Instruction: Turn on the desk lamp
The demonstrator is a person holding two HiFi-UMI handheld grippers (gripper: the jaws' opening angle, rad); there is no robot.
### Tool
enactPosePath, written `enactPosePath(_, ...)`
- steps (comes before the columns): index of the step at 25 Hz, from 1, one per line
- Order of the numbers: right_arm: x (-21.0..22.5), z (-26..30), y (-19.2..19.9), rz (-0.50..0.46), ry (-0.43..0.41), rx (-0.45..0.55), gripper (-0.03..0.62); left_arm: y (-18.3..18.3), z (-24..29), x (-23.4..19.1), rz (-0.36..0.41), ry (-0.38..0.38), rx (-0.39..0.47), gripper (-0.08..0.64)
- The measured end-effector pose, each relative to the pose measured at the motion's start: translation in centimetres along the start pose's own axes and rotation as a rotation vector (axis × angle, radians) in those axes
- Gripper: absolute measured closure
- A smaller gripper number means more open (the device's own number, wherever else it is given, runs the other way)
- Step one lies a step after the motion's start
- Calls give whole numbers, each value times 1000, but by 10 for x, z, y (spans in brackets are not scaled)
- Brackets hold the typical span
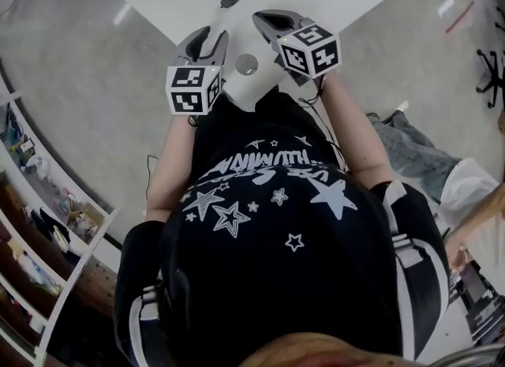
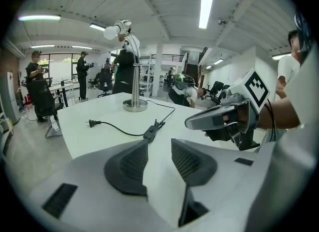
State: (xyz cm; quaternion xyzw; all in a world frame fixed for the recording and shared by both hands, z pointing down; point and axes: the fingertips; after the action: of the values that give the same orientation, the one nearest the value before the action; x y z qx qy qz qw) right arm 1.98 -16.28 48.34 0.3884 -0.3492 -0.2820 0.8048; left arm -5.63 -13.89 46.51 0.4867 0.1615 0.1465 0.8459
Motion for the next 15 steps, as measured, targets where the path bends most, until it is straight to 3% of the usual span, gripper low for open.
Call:
enactPosePath(6,-6,-13,1,61,98,59,586,-5,-12,-4,3,75,36,422)
enactPosePath(15,-49,-21,5,123,215,118,586,-16,-53,-11,4,211,87,423)
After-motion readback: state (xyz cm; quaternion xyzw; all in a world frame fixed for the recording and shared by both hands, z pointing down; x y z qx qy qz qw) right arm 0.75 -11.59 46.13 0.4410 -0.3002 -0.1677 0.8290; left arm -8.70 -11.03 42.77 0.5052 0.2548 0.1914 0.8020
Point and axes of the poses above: the fingertips, and each gripper's own axes: z forward along the fingers, x to its right, y out of its underside, and after that the axes turned 1 degree about x, right-handed
